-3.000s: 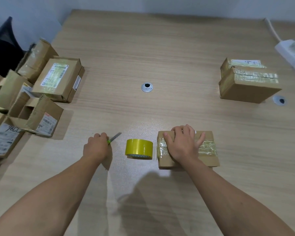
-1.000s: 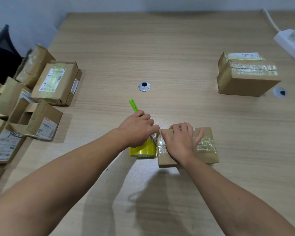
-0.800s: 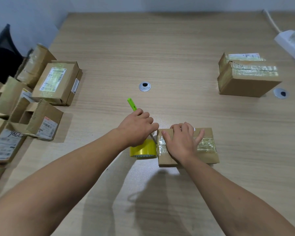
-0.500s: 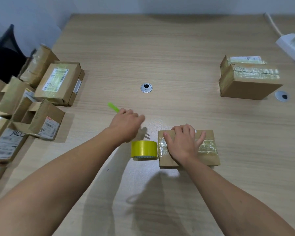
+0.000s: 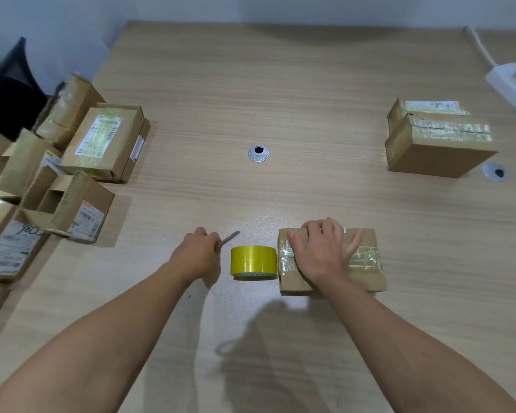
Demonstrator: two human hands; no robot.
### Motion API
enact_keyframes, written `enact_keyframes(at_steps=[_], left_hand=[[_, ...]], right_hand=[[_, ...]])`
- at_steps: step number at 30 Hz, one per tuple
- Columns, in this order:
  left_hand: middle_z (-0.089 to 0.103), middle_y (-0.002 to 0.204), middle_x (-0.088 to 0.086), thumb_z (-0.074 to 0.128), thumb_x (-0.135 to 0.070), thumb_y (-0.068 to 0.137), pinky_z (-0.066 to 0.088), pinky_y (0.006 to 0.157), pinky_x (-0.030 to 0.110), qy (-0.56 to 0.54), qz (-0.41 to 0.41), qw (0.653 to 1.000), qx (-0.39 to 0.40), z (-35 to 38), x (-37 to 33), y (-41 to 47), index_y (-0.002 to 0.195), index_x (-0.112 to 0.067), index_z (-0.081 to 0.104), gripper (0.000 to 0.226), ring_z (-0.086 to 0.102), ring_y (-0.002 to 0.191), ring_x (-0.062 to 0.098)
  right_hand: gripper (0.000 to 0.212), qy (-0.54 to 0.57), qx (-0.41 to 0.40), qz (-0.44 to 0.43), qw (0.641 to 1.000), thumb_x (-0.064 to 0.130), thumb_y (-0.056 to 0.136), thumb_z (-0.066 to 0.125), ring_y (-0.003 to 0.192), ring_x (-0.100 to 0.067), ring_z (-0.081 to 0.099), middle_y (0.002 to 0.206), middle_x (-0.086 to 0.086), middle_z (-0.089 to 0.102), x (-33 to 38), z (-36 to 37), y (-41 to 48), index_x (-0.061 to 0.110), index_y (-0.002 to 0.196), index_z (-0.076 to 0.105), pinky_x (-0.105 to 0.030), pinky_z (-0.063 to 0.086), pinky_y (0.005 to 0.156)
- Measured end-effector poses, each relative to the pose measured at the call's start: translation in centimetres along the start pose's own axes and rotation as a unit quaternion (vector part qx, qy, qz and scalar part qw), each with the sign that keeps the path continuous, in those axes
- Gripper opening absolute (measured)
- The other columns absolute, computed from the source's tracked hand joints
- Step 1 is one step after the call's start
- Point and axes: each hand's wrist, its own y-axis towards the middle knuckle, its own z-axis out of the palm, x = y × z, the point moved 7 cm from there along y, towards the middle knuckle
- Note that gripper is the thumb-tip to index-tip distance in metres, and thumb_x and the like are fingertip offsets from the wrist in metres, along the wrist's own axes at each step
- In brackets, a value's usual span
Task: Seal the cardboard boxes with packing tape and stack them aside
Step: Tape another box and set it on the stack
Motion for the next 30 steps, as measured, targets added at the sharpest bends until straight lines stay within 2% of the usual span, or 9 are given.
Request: enact_keyframes(at_steps=[3,5,8,10,15,19,21,26,30], left_hand=[[0.057,0.093,0.006,0.057,-0.020,0.093,0.039,0.067,0.033,-0.149,0.016,0.987,-0.066,-3.1,-2.2,0.7,0.085,-0.015,0.057,0.010,0.056,0.085,0.026],[0.067,0.095,0.001,0.066,-0.025,0.089,0.046,0.072,0.032,-0.238,0.056,0.970,-0.015,-3.9,-5.2,0.6,0.085,-0.017,0.062,0.010,0.061,0.088,0.019],[0.067,0.102,-0.005,0.072,-0.042,0.085,0.049,0.084,0.031,-0.177,0.106,0.971,0.121,-2.5,-8.9,0.0,0.100,-0.023,0.067,0.024,0.061,0.097,0.014],[0.064,0.111,-0.003,0.068,-0.047,0.088,0.048,0.089,0.034,-0.119,0.104,0.973,0.167,-1.3,-9.7,0.1,0.111,-0.024,0.065,0.033,0.058,0.103,0.018],[0.062,0.122,0.001,0.059,-0.038,0.095,0.046,0.087,0.033,-0.103,0.096,0.971,0.194,-1.1,-9.4,0.1,0.121,-0.027,0.064,0.029,0.056,0.107,0.021],[0.054,0.140,0.002,0.056,-0.032,0.097,0.042,0.103,0.036,-0.093,0.088,0.971,0.204,-1.8,-8.7,-0.4,0.138,-0.034,0.056,0.041,0.051,0.125,0.023],[0.051,0.147,0.001,0.055,-0.032,0.098,0.039,0.108,0.037,-0.082,0.087,0.969,0.215,-1.8,-8.8,-0.6,0.139,-0.036,0.056,0.042,0.048,0.130,0.023],[0.049,0.146,0.002,0.050,-0.027,0.099,0.041,0.100,0.034,-0.044,0.087,0.965,0.243,-1.5,-9.9,-0.7,0.137,-0.036,0.057,0.040,0.049,0.125,0.025],[0.056,0.125,-0.002,0.047,-0.025,0.098,0.040,0.084,0.031,-0.075,0.081,0.964,0.241,-1.5,-10.6,-0.8,0.116,-0.028,0.064,0.025,0.049,0.106,0.021]], right_hand=[[0.044,0.001,0.002,-0.001,1.000,0.058,0.101,0.035,0.145,-0.016,0.021,0.139,0.005,0.045,-0.1,0.0,0.0,0.030,0.129,0.056,-0.060,-0.009,0.116],[0.044,0.001,0.008,0.001,1.000,0.058,0.101,0.035,0.145,-0.016,0.019,0.140,0.005,0.044,0.0,0.1,0.0,0.030,0.129,0.055,-0.059,-0.011,0.115],[0.045,0.000,0.008,0.005,1.000,0.058,0.101,0.036,0.145,-0.016,0.020,0.139,0.005,0.044,0.0,0.0,0.1,0.030,0.130,0.055,-0.059,-0.010,0.116],[0.045,0.000,0.007,0.005,1.000,0.058,0.101,0.036,0.144,-0.016,0.021,0.138,0.005,0.045,0.0,0.0,0.0,0.030,0.130,0.055,-0.060,-0.009,0.117],[0.046,-0.001,0.013,0.005,1.000,0.059,0.101,0.033,0.144,-0.015,0.020,0.139,0.006,0.044,-0.1,0.1,0.1,0.031,0.129,0.054,-0.061,-0.010,0.116],[0.046,-0.003,0.009,0.007,1.000,0.059,0.101,0.033,0.145,-0.015,0.019,0.140,0.006,0.044,-0.2,0.2,0.0,0.030,0.130,0.055,-0.060,-0.010,0.116],[0.045,-0.001,0.007,0.007,1.000,0.058,0.101,0.034,0.145,-0.015,0.020,0.140,0.006,0.045,-0.1,0.2,0.0,0.030,0.130,0.055,-0.061,-0.010,0.116],[0.047,0.005,0.010,0.004,1.000,0.059,0.101,0.033,0.144,-0.015,0.019,0.139,0.006,0.044,-0.2,0.2,0.0,0.030,0.130,0.055,-0.060,-0.011,0.116],[0.048,0.001,0.008,0.005,1.000,0.060,0.100,0.033,0.144,-0.015,0.020,0.139,0.006,0.045,0.0,0.0,0.0,0.030,0.131,0.055,-0.061,-0.009,0.116]])
